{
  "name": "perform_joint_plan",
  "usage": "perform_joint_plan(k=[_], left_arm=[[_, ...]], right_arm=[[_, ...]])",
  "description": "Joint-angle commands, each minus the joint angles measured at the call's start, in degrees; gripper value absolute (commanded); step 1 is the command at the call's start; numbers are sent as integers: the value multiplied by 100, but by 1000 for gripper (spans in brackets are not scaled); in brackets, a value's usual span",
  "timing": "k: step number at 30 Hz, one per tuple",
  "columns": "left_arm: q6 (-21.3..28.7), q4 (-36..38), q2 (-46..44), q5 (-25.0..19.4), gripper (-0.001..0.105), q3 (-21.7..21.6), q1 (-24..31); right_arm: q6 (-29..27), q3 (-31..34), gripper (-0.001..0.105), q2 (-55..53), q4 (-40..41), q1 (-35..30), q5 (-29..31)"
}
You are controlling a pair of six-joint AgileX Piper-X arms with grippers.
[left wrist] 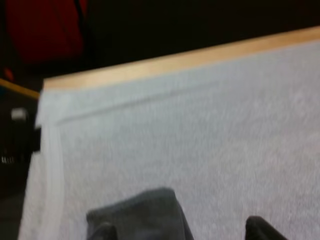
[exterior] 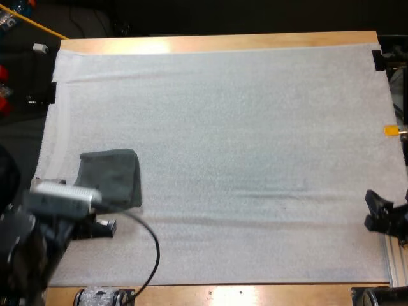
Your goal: Pick towel from pile, fold and stack
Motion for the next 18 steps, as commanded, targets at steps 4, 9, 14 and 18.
perform_joint_plan(k=[4,9,14,18], left_arm=[[35,-8,-540,31,51,108,-39],[35,33,-1184,31,51,568,-39],[35,260,-2047,31,51,1028,-39],[69,534,-2633,31,51,1192,-39]], right_arm=[[-91,-12,71,-532,53,-34,-15],[-76,-12,71,-1109,54,-34,87],[20,-12,71,-1766,55,-34,682],[69,-12,71,-2194,65,-34,763]])
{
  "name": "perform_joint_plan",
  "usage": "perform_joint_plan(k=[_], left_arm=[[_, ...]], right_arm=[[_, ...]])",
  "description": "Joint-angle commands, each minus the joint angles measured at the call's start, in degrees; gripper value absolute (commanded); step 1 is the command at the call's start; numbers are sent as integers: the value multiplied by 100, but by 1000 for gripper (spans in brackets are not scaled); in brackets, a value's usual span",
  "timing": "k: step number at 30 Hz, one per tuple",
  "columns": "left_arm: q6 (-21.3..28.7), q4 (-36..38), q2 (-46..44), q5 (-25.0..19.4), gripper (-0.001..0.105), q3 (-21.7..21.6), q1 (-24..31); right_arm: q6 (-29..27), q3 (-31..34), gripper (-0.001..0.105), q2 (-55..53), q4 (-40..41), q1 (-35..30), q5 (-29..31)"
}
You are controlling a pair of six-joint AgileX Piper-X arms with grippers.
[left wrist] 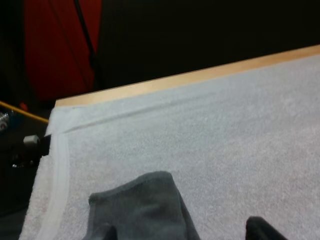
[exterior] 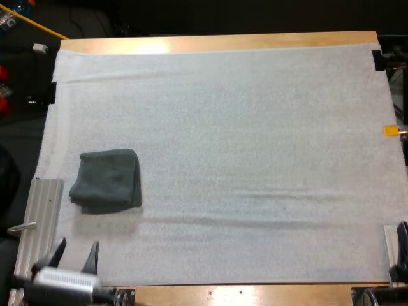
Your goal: Pick towel from pile, fold and stack
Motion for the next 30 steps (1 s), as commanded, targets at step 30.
perform_joint_plan(k=[30], left_arm=[[144,-1169,-1052,-8,51,1195,-2]], right_arm=[[-22,1176,71,-523,-1189,-38,164]])
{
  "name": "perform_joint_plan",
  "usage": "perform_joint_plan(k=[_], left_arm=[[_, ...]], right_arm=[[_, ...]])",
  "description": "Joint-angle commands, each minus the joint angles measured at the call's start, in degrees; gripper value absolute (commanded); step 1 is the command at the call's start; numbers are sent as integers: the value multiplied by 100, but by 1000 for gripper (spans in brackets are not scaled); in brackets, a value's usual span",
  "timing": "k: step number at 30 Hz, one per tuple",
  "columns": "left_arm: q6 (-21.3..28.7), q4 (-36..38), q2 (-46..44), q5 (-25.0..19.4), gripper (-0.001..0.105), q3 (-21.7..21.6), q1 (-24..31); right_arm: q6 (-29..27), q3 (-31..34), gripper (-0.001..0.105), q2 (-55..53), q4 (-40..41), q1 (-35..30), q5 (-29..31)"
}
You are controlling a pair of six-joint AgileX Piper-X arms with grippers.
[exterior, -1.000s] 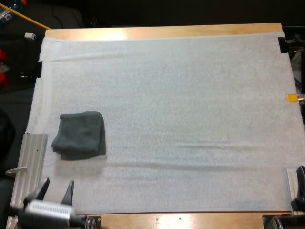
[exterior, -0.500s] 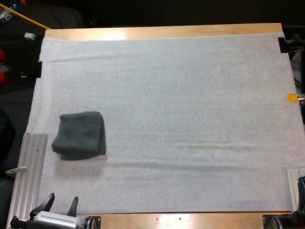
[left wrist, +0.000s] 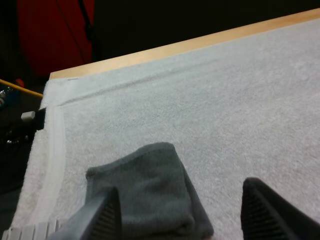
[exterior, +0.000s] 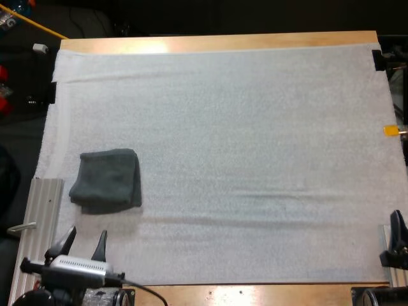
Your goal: Pick towel from pile, fold and stack
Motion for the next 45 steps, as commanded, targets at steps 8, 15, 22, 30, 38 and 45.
perform_joint_plan(k=[8,15,22,30,38,45], left_arm=[[2,-431,-793,-8,51,672,-2],[-1,-417,-779,132,51,945,-2],[-1,-430,-780,121,51,945,-2],[-1,-430,-781,121,51,945,-3],[-1,-430,-801,121,51,945,-225],[-1,-430,-801,121,51,945,-240]], right_arm=[[-22,638,71,-210,-62,-38,19],[-22,879,71,-210,87,-38,19],[-22,879,71,-210,86,-38,19],[-22,879,71,-210,86,-38,19],[-22,879,71,-210,86,-38,19],[-22,879,71,-210,86,-38,19]])
